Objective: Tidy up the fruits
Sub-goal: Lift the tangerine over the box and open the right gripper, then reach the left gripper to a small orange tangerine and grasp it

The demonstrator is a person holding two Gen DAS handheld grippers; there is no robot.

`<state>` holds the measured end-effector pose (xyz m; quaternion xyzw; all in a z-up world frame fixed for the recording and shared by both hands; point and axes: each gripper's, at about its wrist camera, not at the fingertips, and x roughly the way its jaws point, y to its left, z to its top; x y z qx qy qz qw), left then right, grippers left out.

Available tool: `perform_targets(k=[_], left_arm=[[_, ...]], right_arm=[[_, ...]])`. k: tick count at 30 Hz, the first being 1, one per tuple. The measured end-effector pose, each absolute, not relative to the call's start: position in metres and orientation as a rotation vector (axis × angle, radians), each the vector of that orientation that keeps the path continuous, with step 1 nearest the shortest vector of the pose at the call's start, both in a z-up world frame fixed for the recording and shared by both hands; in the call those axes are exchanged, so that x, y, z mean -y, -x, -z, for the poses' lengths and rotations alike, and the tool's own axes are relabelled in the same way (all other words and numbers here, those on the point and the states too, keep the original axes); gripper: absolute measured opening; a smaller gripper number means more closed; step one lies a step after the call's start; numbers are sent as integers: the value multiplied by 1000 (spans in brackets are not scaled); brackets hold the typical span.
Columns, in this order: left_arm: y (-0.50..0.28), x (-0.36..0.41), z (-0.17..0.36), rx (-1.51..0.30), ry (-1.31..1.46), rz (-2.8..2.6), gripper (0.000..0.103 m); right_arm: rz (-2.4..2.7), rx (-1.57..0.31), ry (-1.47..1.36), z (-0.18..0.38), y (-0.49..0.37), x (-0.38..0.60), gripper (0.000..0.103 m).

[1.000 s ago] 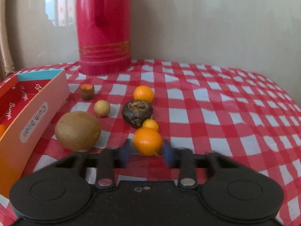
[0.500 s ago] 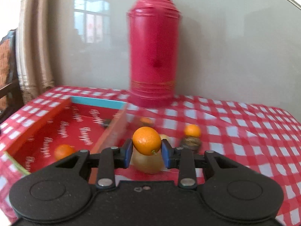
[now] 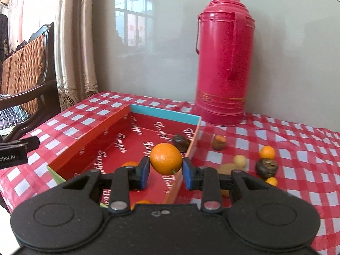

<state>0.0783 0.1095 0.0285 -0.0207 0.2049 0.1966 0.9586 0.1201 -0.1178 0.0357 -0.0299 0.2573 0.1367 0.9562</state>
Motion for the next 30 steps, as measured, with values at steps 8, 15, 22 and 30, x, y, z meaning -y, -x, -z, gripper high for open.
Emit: perform_targets(k=[8, 15, 22, 30], left_arm=[[-72, -123, -27, -428, 45, -426, 103], [-73, -116, -28, -421, 48, -407, 103], [-79, -90, -31, -415, 33, -363, 103], [-85, -44, -35, -398, 13, -279, 103]], right_arm=[[-299, -508, 56, -35, -119, 104, 36], [-272, -499, 69, -33, -117, 112, 61], [-164, -458, 73, -35, -111, 152, 93], [42, -450, 87, -28, -105, 217, 97]])
